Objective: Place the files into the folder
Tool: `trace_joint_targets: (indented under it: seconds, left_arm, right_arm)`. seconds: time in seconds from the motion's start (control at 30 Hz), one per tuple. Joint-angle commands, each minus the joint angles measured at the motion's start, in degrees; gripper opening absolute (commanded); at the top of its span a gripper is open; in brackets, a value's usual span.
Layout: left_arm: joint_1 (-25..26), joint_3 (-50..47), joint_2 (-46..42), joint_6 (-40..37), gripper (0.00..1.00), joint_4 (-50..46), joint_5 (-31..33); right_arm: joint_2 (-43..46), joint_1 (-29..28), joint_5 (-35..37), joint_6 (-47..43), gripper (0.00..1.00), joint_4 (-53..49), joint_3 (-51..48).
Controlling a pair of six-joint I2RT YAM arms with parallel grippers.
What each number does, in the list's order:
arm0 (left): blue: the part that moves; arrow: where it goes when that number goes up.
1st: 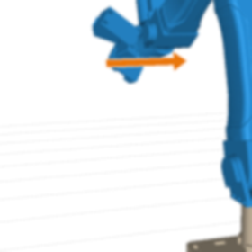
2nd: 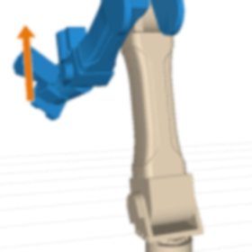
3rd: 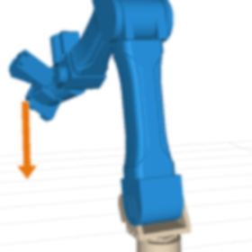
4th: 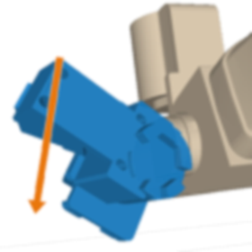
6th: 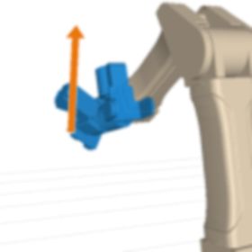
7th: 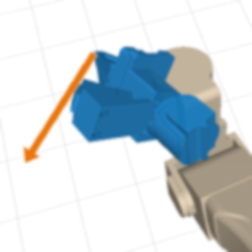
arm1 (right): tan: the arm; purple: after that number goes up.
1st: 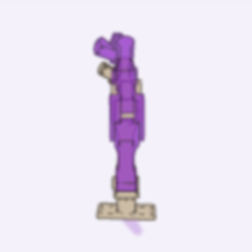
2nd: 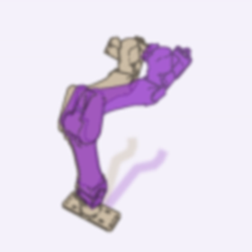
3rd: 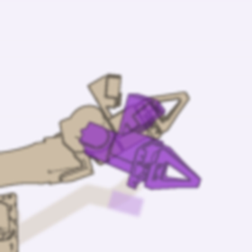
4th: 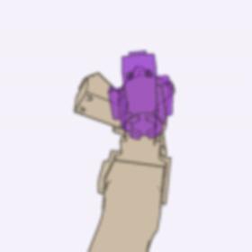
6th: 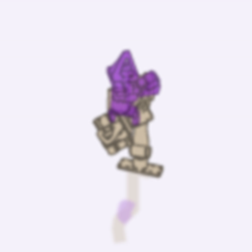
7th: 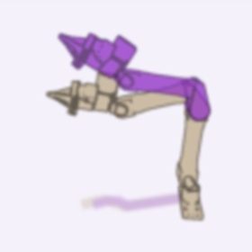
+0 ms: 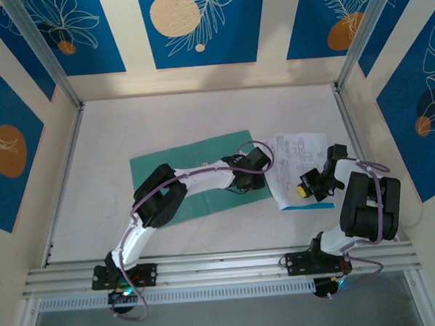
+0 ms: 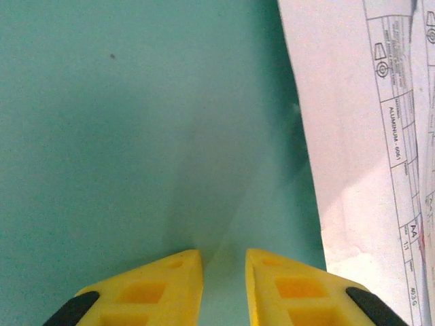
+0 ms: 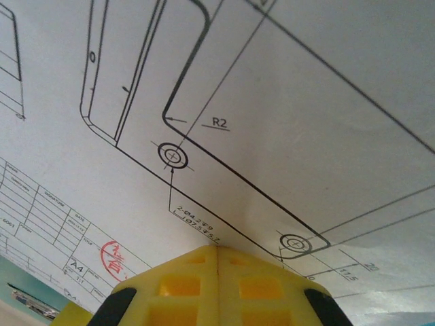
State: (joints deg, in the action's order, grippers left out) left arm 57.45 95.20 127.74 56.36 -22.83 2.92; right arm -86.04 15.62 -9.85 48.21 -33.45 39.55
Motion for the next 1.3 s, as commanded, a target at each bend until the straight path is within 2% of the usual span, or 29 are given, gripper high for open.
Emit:
trace_joint_targets:
  seconds: [0.0, 0.2, 0.3, 0.5, 0.6, 0.7, 0.87, 1.0, 1.13, 1.27]
  left_arm:
    - [1.0, 0.8, 2.5, -4.3, 0.23, 0.2, -2.2]
    - [1.6, -2.5, -1.6, -7.9, 0.25, 5.5, -2.9]
    - [1.6, -2.9, -4.6, -9.2, 0.31, 4.1, -0.8]
    - [1.5, -2.5, -11.3, -9.5, 0.45, -2.5, 5.1]
    - [0.9, -2.8, -13.5, -8.7, 0.49, -5.8, 6.5]
    - [-0.1, -5.7, -15.9, -7.4, 0.5, -7.1, 6.9]
    - [-4.1, -14.0, -20.1, -5.3, 0.51, -9.2, 6.5]
    - [-7.6, -19.9, -22.6, -5.9, 0.52, -8.6, 6.1]
    - [-9.6, -22.4, -22.3, -7.7, 0.52, -8.6, 6.1]
    - [-10.0, -22.6, -19.7, -9.4, 0.51, -6.8, 5.0]
  right_arm:
    - [-1.9, -1.2, 4.7, 1.5, 0.06, -3.5, -3.4]
    - [-0.2, -1.2, 4.1, 1.6, 0.05, -3.8, -3.3]
    - [1.8, -1.2, 4.4, 0.9, 0.06, -5.2, -2.0]
    - [9.6, -1.2, 3.7, -1.5, 0.3, -9.9, 4.0]
    - [11.5, -0.1, 2.5, -2.8, 0.4, -11.8, 7.0]
    - [11.4, 3.4, 2.8, -4.4, 0.46, -12.4, 8.5]
    - [5.3, 13.2, 3.5, -7.9, 0.45, -11.3, 10.6]
    - [-1.0, 17.5, 4.8, -9.5, 0.42, -10.6, 11.9]
    - [-5.9, 18.8, 6.7, -10.1, 0.4, -10.4, 11.5]
    - [-7.6, 17.2, 7.3, -9.7, 0.39, -10.3, 10.1]
